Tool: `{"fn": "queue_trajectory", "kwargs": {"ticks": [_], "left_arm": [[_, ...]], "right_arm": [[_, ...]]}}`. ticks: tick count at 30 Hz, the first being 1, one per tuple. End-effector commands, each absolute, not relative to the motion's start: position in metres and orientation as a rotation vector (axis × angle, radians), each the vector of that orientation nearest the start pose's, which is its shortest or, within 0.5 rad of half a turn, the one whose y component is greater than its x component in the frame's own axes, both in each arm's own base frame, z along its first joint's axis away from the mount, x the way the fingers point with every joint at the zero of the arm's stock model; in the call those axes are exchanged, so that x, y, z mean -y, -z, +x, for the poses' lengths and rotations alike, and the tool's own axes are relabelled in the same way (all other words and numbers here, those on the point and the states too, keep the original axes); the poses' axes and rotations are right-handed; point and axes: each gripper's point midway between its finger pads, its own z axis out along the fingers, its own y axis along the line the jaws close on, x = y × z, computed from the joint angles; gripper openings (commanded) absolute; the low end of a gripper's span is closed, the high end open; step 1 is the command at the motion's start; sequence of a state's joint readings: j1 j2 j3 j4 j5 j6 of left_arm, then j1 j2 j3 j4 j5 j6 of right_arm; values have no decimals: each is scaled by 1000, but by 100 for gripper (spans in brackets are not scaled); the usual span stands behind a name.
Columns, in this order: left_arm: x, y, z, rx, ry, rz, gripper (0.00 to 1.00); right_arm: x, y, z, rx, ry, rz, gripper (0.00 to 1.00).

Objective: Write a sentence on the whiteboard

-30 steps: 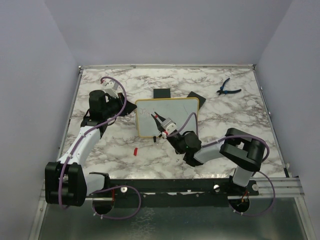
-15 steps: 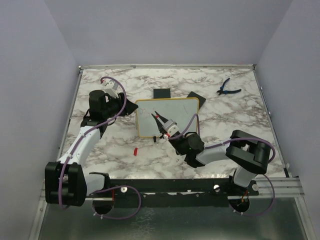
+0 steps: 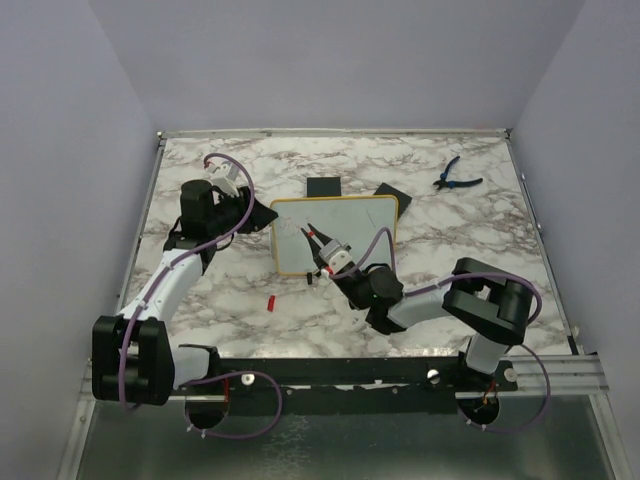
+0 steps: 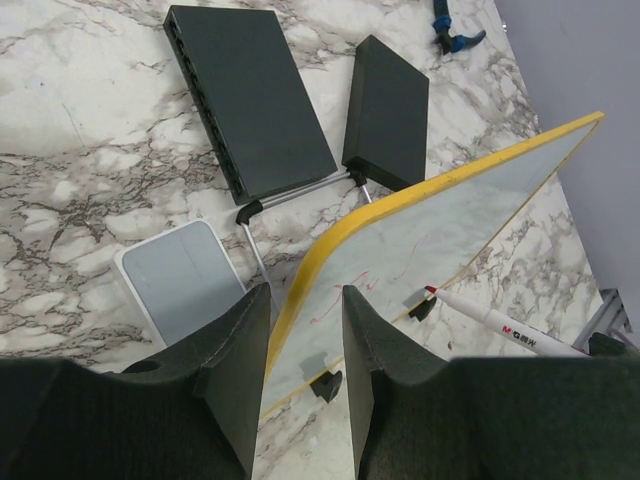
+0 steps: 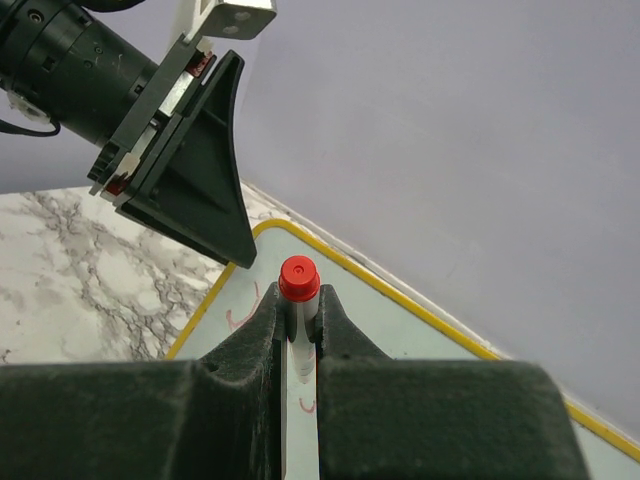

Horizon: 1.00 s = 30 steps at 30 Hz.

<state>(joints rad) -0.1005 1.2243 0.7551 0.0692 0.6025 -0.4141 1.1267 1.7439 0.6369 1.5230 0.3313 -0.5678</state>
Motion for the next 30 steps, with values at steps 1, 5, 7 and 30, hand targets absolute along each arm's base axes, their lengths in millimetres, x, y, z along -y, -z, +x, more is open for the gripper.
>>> {"fn": "queue_trajectory", "kwargs": {"ticks": [1,5,7,30], "left_arm": [[157,-197,341,-1982,975,133,35],[158,-197,341,-1982,983,135,32],[159,-197,341,-1981,986,137,31],[160,-199,341,-1972,986,142,26]], "right_arm": [[-362,-289,268,-861,-337,-479,1],[-363,-288,273,-865,-334,-476,1],[-364,-287,275,-865,-334,-477,1],[-366,-276,287,-890,-320,-473,1]]}}
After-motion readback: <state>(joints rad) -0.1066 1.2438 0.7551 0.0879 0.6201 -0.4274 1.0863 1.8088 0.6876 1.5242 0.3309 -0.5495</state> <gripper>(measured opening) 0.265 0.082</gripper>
